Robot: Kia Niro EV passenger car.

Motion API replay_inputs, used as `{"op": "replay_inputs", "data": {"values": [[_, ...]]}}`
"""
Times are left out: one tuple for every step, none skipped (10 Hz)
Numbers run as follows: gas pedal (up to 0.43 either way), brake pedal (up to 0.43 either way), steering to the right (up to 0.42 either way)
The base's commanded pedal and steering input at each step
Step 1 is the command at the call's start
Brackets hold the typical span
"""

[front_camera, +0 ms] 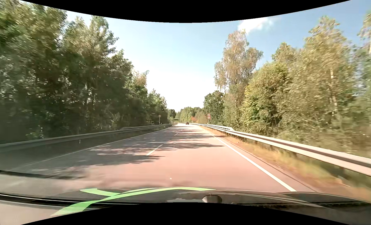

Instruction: Follow the waypoints while adhering to traffic rules and regulations

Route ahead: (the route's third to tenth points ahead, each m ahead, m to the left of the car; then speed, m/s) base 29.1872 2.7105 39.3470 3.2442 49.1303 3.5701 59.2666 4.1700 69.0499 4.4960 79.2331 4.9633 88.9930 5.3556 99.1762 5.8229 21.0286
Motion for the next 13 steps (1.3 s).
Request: {"op": "replay_inputs", "data": {"values": [[0.087,0.0,-0.004],[0.098,0.0,-0.005],[0.11,0.0,-0.005],[0.13,0.0,-0.006],[0.15,0.0,-0.006],[0.157,0.0,-0.006],[0.157,0.0,-0.006],[0.157,0.0,-0.006],[0.157,0.0,-0.006],[0.169,0.0,-0.006],[0.189,0.0,-0.006],[0.197,0.0,-0.006],[0.209,0.0,-0.006]]}}
